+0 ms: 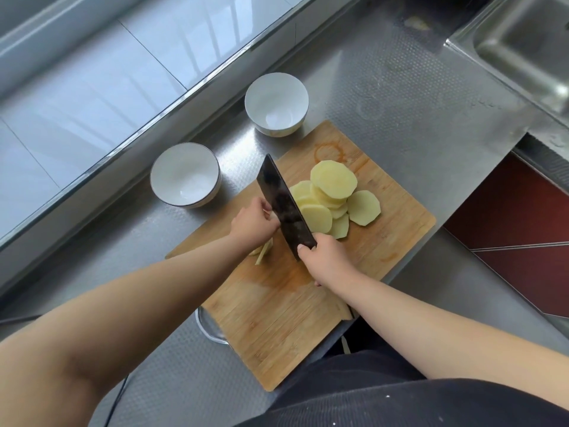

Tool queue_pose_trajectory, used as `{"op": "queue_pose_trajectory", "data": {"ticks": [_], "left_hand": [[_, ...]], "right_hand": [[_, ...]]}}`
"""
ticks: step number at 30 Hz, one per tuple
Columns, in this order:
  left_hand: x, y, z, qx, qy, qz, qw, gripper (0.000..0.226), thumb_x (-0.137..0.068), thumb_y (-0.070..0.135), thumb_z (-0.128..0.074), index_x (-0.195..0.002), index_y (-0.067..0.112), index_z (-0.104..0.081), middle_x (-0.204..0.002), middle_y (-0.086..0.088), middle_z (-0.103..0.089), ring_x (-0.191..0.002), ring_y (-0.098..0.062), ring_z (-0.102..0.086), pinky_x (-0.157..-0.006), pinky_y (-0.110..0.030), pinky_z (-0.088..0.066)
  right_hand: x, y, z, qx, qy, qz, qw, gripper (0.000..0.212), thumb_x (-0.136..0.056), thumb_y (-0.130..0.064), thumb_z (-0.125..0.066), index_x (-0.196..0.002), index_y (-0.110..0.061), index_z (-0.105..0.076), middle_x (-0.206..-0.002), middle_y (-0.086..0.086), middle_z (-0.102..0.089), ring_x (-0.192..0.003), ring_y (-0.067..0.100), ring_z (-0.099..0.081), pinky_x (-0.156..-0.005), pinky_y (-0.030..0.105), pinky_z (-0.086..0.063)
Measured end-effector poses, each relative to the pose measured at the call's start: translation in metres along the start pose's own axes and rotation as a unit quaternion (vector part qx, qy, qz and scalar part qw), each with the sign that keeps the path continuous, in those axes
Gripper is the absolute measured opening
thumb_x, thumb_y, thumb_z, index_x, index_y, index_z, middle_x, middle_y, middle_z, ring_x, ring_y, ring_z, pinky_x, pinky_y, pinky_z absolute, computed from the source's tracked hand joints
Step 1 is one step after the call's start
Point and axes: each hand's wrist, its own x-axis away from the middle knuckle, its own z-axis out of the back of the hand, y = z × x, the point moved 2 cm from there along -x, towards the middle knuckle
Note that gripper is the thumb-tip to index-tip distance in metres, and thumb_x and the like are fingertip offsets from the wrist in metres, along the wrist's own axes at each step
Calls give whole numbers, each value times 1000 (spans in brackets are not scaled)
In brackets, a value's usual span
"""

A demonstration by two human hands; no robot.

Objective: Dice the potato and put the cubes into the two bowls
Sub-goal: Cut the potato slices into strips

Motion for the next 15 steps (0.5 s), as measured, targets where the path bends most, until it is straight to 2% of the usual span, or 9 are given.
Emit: {"op": "queue_pose_trajectory", "data": {"ticks": [2,5,8,11,13,15], "left_hand": [[0,0,2,71,-15,36,997,15,-85,21,-62,-90,24,-49,-89,-3,-67,-88,-21,-66,-80,-40,-56],[0,-3,5,64,-16,46,997,17,-84,20,-67,-92,21,-52,-90,-4,-67,-86,-20,-66,-78,-38,-57],[0,-3,12,-54,-13,7,998,21,-85,23,-67,-102,22,-54,-90,2,-63,-85,-17,-62,-76,-37,-57],[0,-2,22,-204,-19,-60,977,16,-89,24,-59,-105,23,-58,-94,4,-65,-88,-15,-60,-73,-29,-51],[-1,-2,26,-237,-50,-62,968,18,-87,23,-59,-105,24,-61,-96,6,-66,-88,-14,-60,-73,-28,-51],[0,-2,30,-220,-74,-50,971,16,-86,21,-62,-102,23,-61,-96,7,-65,-87,-13,-60,-66,-23,-49]], "right_hand": [[1,1,0,-3,-2,-1,1000,16,-96,-28,-48,-100,-17,-60,-69,-5,-52,-68,23,-58,-69,41,-58],[2,4,1,7,-7,10,1000,17,-96,-29,-48,-98,-18,-60,-71,-4,-54,-70,22,-59,-69,41,-59],[4,7,1,11,-16,20,1000,18,-96,-28,-48,-103,-18,-60,-73,-5,-56,-76,19,-59,-73,42,-58],[3,9,3,30,-14,26,999,20,-96,-27,-47,-104,-15,-61,-75,-6,-56,-80,20,-59,-76,39,-56],[3,11,5,53,-7,28,998,21,-96,-27,-47,-103,-13,-62,-76,-6,-56,-84,23,-59,-76,35,-53],[3,13,6,63,-7,28,998,22,-97,-27,-47,-106,-13,-62,-76,-6,-56,-86,23,-59,-76,34,-52]]}}
